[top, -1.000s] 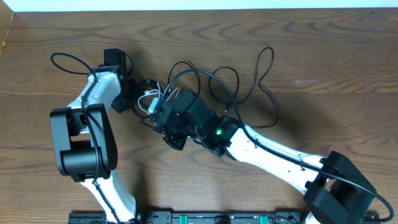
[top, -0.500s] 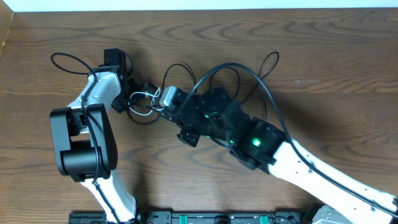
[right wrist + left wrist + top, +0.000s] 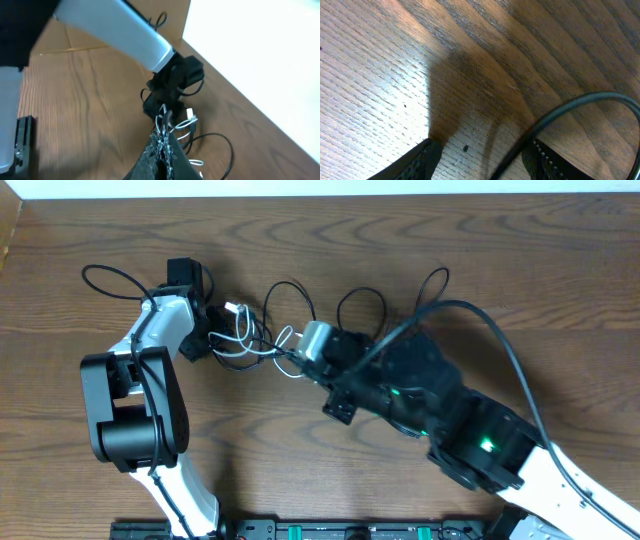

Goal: Untangle cables

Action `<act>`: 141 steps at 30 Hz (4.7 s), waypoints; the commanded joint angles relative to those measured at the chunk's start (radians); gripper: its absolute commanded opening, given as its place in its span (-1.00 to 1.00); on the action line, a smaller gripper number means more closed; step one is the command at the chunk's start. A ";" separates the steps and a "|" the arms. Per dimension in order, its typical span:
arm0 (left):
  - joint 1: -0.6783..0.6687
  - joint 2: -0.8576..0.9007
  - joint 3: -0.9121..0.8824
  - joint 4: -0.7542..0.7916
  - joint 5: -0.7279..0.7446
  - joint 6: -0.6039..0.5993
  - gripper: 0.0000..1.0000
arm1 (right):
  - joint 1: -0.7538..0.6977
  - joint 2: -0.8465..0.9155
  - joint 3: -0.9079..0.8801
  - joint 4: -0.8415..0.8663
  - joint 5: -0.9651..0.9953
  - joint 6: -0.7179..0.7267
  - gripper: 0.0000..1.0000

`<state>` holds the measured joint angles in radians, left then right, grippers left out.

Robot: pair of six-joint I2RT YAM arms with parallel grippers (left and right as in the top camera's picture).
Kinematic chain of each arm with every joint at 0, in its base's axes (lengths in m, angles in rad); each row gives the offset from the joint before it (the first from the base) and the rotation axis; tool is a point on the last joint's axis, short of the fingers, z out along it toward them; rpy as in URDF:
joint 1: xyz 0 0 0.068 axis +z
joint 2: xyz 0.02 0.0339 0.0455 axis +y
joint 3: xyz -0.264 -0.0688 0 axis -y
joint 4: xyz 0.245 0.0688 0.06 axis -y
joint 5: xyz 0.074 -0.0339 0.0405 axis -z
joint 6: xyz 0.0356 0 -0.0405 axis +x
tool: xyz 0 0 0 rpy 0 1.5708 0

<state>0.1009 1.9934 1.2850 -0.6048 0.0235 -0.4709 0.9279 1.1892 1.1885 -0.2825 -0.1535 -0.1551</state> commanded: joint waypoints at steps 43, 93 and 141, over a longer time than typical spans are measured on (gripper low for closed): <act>0.239 -0.163 -0.010 -0.140 0.831 0.284 0.96 | -0.007 -0.161 0.003 -0.153 0.417 -0.034 -0.98; 0.066 -0.162 -0.021 -0.142 0.428 0.327 0.96 | -0.204 -0.044 0.003 0.425 0.623 0.028 -0.98; 0.066 -0.157 -0.021 -0.127 0.349 0.266 0.96 | -0.234 -0.030 0.003 -0.007 0.948 -0.125 -0.99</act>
<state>0.1680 1.8439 1.2747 -0.7319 0.3855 -0.1913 0.7158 1.1107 1.1862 -0.2882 0.6315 -0.2680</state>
